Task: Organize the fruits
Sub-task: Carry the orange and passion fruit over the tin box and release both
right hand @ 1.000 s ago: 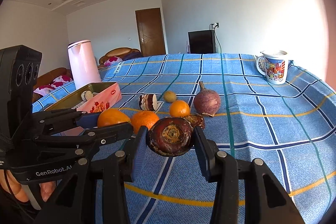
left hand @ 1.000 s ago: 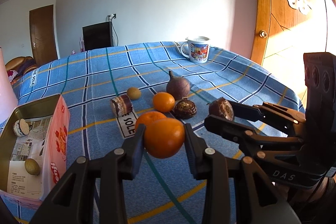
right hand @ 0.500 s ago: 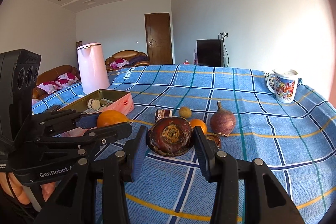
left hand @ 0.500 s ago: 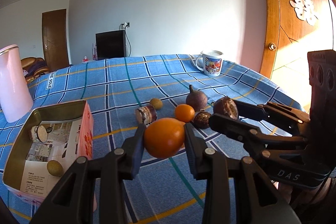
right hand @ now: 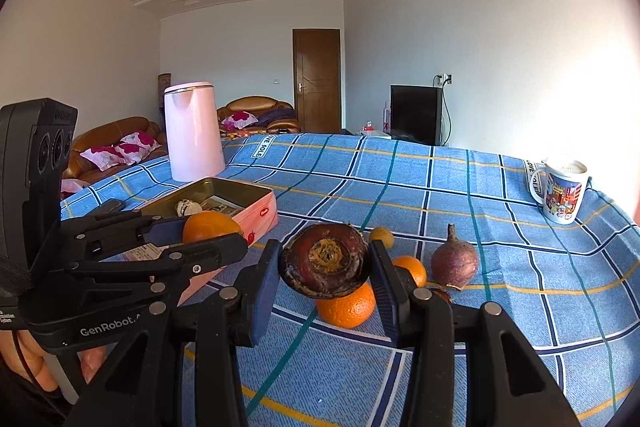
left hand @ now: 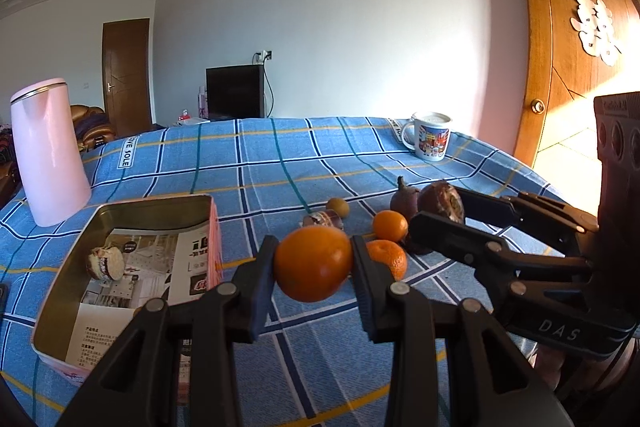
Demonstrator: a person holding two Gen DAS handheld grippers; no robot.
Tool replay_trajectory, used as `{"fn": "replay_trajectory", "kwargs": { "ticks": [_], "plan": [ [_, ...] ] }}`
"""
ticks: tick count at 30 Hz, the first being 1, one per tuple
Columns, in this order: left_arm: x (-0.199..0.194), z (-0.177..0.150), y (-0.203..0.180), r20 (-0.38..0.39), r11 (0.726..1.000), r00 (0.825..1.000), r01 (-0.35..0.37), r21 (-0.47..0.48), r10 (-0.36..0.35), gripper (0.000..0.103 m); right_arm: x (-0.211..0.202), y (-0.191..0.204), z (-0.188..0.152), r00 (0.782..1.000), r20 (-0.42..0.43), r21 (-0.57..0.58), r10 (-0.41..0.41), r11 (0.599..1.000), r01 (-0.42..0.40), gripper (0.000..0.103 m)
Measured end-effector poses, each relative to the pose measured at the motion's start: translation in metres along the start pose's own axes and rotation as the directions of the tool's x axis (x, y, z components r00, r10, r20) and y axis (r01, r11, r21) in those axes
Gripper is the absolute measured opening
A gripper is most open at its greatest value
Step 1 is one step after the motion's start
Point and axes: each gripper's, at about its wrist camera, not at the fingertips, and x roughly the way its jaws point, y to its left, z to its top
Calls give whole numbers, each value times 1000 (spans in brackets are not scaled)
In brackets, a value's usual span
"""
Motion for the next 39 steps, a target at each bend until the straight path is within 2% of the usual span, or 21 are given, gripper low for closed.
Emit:
{"fn": "replay_trajectory", "kwargs": {
  "ticks": [24, 39],
  "plan": [
    [-16, 1, 57, 22, 991, 994, -104, -80, 106, 38, 31, 50, 40, 998, 17, -123, 60, 991, -58, 46],
    [-23, -1, 107, 5, 970, 981, -190, -151, 193, 38, 67, 84, 56, 993, -30, -162, 114, 980, -118, 46]
  ]
}}
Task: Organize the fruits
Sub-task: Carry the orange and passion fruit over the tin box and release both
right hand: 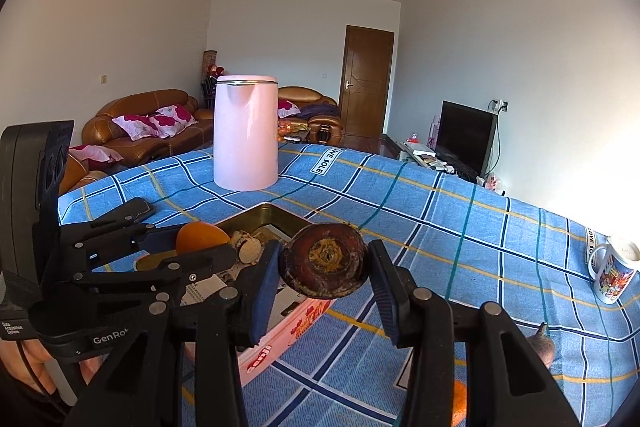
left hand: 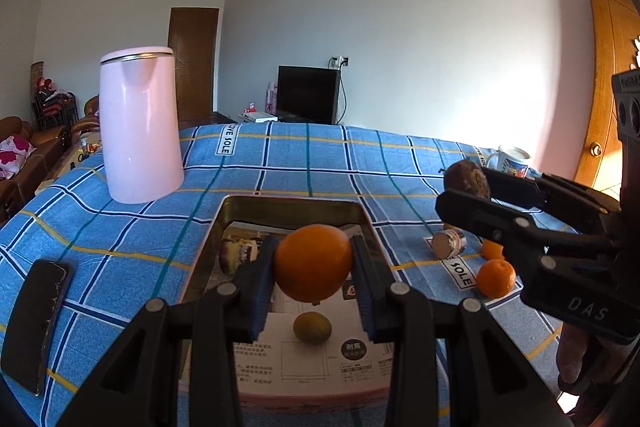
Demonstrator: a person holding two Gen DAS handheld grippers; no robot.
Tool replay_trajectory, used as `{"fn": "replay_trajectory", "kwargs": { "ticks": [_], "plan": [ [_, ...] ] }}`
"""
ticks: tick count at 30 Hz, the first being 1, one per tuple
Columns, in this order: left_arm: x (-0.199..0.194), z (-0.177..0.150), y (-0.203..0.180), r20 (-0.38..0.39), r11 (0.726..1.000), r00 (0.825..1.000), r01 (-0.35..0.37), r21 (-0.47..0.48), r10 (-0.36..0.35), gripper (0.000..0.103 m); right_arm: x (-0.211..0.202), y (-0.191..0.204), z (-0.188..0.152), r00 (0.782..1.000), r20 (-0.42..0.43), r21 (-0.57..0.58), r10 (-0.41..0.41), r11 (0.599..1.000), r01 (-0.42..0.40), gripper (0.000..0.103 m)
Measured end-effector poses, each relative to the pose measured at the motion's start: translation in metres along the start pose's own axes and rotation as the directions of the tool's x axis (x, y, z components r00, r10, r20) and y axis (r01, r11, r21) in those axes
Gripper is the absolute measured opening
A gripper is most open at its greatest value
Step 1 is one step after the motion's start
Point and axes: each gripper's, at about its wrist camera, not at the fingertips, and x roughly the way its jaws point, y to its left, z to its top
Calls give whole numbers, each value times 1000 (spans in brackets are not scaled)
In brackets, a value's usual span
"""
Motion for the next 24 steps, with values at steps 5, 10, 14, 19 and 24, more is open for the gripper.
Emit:
{"fn": "replay_trajectory", "kwargs": {
  "ticks": [5, 10, 14, 19, 24],
  "plan": [
    [7, -1, 13, -15, 1000, 1000, -25, -11, 25, 38, 15, 7, 2, 1000, -23, -2, 19, 1000, -19, 46],
    [13, -2, 24, -34, 999, 999, -37, -20, 36, 38, 33, 15, 0, 998, -58, -5, 35, 999, -36, 46],
    [17, -1, 30, -48, 999, 998, -37, -29, 36, 38, 46, 18, -4, 995, -92, 2, 39, 999, -39, 46],
    [22, -3, 31, -71, 999, 997, -38, -26, 36, 38, 60, 21, -8, 991, -129, -2, 37, 999, -38, 46],
    [27, -5, 32, -93, 999, 995, -39, -24, 37, 38, 71, 23, -12, 986, -161, 0, 44, 999, -44, 46]
  ]
}}
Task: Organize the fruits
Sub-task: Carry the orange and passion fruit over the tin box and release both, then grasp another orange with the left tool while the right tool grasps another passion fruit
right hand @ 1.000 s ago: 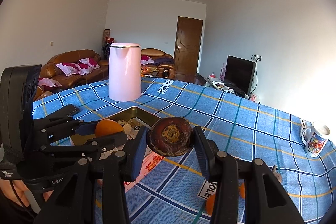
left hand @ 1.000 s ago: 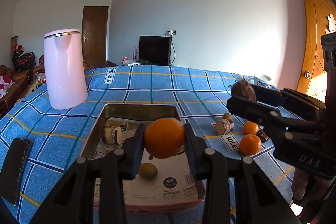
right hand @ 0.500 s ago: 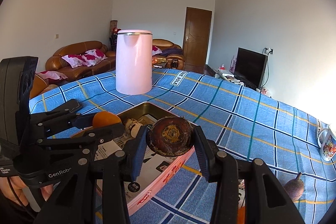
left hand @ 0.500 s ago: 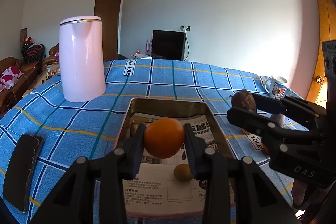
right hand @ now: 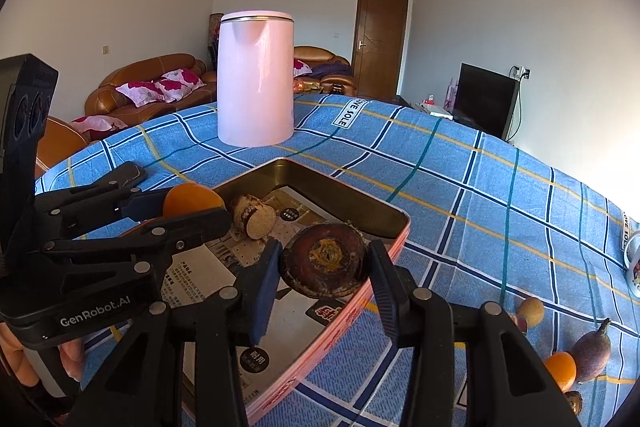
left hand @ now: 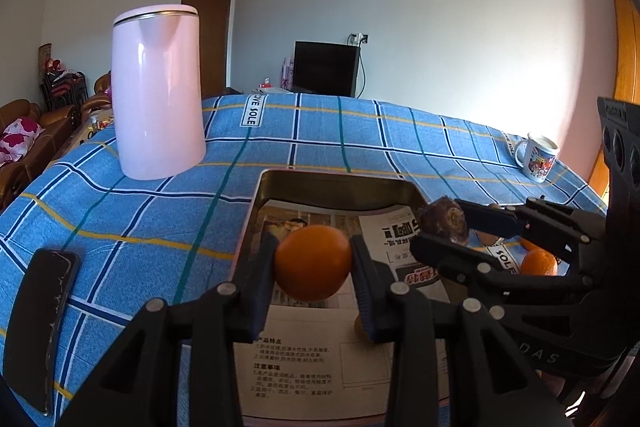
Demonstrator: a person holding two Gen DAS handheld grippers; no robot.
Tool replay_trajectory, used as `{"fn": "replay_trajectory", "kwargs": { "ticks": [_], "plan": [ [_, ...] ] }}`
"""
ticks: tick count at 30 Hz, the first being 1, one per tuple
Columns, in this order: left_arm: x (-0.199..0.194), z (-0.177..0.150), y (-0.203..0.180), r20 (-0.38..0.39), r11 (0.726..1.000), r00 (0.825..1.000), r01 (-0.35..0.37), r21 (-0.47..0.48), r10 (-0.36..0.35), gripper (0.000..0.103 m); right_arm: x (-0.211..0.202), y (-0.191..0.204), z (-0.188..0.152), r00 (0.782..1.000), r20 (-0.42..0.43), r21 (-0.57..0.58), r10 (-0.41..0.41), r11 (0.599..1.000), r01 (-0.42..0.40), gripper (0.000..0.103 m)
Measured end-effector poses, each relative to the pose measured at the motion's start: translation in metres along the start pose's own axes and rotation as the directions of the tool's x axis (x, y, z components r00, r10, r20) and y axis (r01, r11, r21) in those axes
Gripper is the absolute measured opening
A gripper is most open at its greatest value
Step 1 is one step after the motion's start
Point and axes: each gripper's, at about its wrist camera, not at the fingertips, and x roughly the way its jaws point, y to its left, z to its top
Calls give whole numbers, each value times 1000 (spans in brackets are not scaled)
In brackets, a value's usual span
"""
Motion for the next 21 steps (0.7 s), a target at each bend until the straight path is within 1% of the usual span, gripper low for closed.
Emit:
{"fn": "replay_trajectory", "kwargs": {
  "ticks": [6, 11, 15, 18, 19, 20, 21],
  "plan": [
    [6, -2, 1, -26, 1000, 1000, -9, 3, 9, 38, 7, 5, -1, 1000, -31, -14, 3, 1000, -4, 46],
    [9, -4, 3, -42, 1000, 999, -17, 2, 17, 38, 17, 9, 0, 997, -82, -31, 11, 999, -14, 46],
    [6, -3, 2, -31, 999, 999, -36, 12, 37, 38, 18, 10, 0, 996, -89, -30, 23, 999, -25, 46],
    [-2, -1, -1, -11, 999, 999, -41, 8, 41, 46, 12, 7, -1, 997, -72, -17, 23, 1000, -24, 50],
    [-5, 0, -1, 2, 999, 999, -43, 3, 43, 55, 7, 4, -2, 998, -60, -13, 16, 1000, -17, 55],
    [-10, 1, -3, 17, 999, 999, -41, -2, 41, 67, 2, 1, -3, 999, -49, -5, 6, 1000, -6, 61],
    [-16, 2, -5, 37, 999, 999, -39, -7, 39, 71, -6, -4, -5, 999, -34, 4, 4, 1000, -4, 62]
  ]
}}
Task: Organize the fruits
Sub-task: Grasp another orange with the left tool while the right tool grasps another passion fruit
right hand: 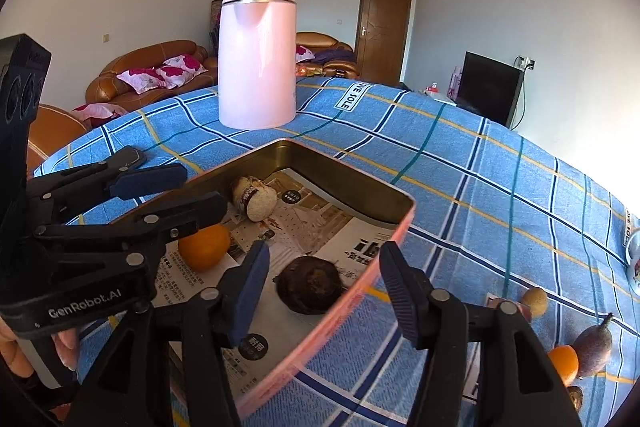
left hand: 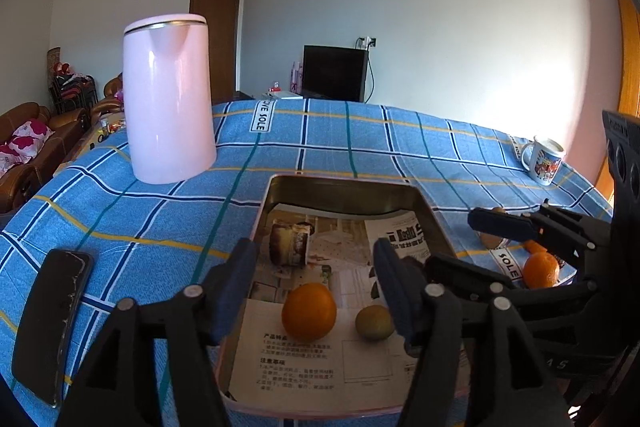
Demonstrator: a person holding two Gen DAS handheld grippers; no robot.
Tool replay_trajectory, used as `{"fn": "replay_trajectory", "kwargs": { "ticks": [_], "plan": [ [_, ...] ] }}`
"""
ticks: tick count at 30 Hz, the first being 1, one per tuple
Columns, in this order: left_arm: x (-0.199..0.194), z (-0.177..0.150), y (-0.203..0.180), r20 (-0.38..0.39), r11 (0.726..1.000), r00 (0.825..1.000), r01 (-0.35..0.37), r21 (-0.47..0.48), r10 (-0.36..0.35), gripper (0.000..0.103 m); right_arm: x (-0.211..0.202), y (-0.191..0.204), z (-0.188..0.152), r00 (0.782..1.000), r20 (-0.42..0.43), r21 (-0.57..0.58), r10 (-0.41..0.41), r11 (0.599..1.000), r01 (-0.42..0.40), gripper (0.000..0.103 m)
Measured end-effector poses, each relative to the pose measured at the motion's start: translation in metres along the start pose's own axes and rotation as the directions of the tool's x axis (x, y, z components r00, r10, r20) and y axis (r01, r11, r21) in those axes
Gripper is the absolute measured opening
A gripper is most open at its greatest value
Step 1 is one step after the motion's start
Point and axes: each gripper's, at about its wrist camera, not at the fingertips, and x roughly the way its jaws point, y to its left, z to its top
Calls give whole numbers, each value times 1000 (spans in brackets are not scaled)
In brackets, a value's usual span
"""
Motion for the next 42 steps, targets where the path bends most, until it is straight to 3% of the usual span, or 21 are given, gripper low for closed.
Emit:
{"fn": "replay_trajectory", "kwargs": {
  "ticks": [1, 6, 10, 15, 22, 25, 32, 35, 39, 42],
  "plan": [
    [-5, 2, -3, 19, 1000, 1000, 5, -3, -5, 77, -9, -6, -3, 1000, 16, 11, 0, 1000, 0, 62],
    [-15, 8, -38, 45, 996, 995, 88, 34, -90, 78, -55, -50, -26, 995, 60, 90, -81, 993, 75, 62],
    [-10, 7, -77, 27, 983, 986, 163, 89, -166, 78, -80, -96, -52, 977, 29, 160, -209, 966, 202, 63],
    [5, -1, -126, -44, 957, 970, 243, 157, -239, 78, -89, -141, -83, 957, -47, 246, -286, 925, 289, 63],
    [26, -11, -178, -143, 915, 940, 337, 223, -311, 78, -83, -162, -97, 958, -118, 285, -261, 915, 285, 63],
    [34, -15, -192, -188, 901, 926, 365, 234, -326, 78, -76, -170, -99, 966, -156, 320, -206, 915, 247, 62],
    [48, -19, -203, -254, 891, 910, 387, 237, -328, 78, -66, -173, -102, 968, -200, 336, -150, 918, 211, 44],
    [54, -19, -204, -279, 890, 904, 392, 233, -324, 78, -62, -173, -102, 966, -218, 330, -140, 921, 207, 40],
    [64, -19, -205, -323, 888, 886, 410, 208, -333, 75, -65, -176, -104, 973, -199, 358, -116, 916, 182, 40],
    [64, -19, -207, -323, 888, 888, 406, 216, -328, 74, -77, -181, -106, 978, -144, 396, -148, 898, 194, 40]
  ]
}}
